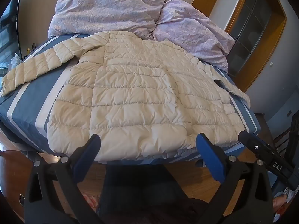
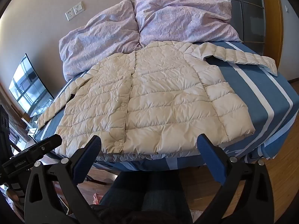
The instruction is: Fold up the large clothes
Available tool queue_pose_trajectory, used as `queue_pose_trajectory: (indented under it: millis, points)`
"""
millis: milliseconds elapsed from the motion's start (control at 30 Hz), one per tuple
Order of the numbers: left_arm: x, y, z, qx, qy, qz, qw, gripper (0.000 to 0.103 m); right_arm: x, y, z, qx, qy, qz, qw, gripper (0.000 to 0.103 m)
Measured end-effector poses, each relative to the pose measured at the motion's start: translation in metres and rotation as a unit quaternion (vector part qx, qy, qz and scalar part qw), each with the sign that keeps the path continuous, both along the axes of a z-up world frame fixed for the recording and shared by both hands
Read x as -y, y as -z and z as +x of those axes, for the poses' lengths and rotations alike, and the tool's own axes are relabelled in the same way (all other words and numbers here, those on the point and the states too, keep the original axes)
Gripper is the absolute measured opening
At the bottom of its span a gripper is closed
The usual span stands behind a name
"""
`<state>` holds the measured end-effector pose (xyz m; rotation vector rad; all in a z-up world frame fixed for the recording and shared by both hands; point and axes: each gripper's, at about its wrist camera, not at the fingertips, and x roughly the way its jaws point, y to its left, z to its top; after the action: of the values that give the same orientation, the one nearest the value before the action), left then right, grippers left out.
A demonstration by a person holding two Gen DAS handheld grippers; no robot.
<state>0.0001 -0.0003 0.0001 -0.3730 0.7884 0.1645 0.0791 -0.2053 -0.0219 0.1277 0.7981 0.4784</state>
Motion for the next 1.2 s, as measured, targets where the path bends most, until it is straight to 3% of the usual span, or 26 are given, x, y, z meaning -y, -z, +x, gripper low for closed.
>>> queue_pose_trajectory:
  millis: [1200]
  points:
    - [-0.0006, 0.0002, 0.0001, -0.001, 0.0, -0.006, 1.0, 0.101, 0.0029, 0.0002, 0.0002, 0.001, 0.002, -0.002, 1.0, 0.102]
